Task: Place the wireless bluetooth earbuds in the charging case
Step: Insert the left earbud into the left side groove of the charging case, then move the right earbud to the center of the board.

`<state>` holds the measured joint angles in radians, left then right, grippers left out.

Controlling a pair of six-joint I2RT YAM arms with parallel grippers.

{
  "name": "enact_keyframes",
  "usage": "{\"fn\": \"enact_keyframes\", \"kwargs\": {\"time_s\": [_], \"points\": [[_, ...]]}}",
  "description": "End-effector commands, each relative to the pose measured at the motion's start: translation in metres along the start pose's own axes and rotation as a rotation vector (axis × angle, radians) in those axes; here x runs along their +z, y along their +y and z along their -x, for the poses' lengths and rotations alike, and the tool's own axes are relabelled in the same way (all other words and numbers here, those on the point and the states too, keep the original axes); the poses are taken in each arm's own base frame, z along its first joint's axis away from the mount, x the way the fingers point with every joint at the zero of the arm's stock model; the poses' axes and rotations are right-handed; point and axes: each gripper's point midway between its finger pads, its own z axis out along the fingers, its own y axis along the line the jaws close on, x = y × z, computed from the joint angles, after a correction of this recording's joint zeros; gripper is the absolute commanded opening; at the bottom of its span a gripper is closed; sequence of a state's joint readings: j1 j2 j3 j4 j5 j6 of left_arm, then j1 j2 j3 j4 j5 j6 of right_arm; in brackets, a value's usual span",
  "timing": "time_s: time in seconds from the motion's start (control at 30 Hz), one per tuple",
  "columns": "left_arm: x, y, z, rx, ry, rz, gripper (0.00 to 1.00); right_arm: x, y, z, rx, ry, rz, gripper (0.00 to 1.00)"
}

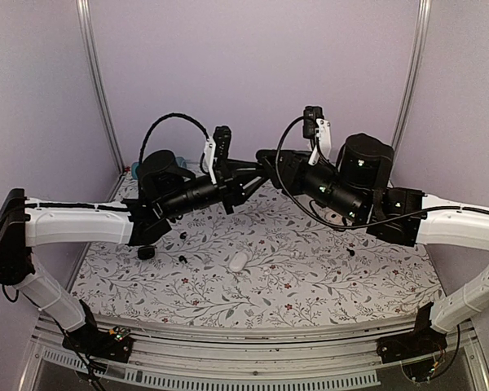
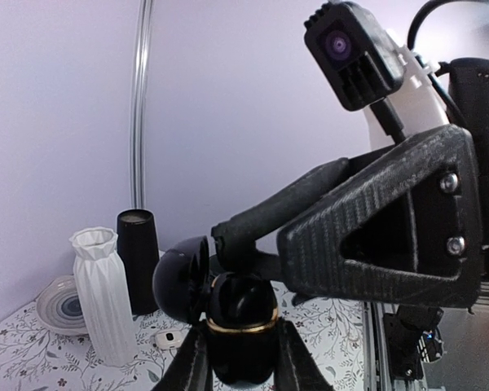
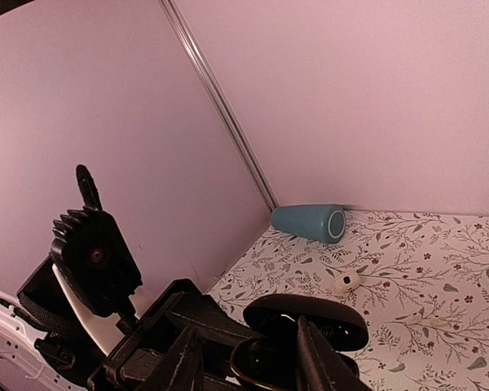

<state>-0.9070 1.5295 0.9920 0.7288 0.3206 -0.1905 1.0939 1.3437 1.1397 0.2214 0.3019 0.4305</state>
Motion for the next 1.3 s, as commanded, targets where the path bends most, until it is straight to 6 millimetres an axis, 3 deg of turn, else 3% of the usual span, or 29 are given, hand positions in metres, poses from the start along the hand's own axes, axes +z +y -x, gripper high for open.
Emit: {"fn": "enact_keyframes", "kwargs": {"time_s": [0.0, 0.4, 0.57, 0.67, 0.87, 1.03, 1.27], "points": [[-0.007, -0.012, 0.041, 0.047, -0.117, -0.023, 0.00, -0.004, -0.007, -0.009, -0.012, 0.049, -0.052, 0.40], [-0.009, -0.010, 0.037, 0.046, -0.104, -0.014, 0.00, -0.026, -0.027, 0.021, -0.002, 0.010, -0.166, 0.50], [-0.011, -0.008, 0.032, 0.041, -0.093, -0.003, 0.00, -0.040, -0.051, 0.030, 0.014, 0.004, -0.230, 0.52], [-0.013, -0.005, 0.030, 0.041, -0.087, 0.011, 0.00, -0.049, -0.077, 0.028, 0.033, 0.026, -0.302, 0.52], [-0.022, 0.001, 0.029, 0.041, -0.081, 0.036, 0.00, -0.076, -0.155, -0.009, 0.127, 0.131, -0.503, 0.51], [-0.026, 0.005, 0.030, 0.043, -0.079, 0.049, 0.00, -0.102, -0.208, -0.042, 0.233, 0.183, -0.611, 0.49], [-0.026, 0.006, 0.030, 0.041, -0.077, 0.042, 0.00, -0.123, -0.260, -0.088, 0.314, 0.263, -0.735, 0.47]]}}
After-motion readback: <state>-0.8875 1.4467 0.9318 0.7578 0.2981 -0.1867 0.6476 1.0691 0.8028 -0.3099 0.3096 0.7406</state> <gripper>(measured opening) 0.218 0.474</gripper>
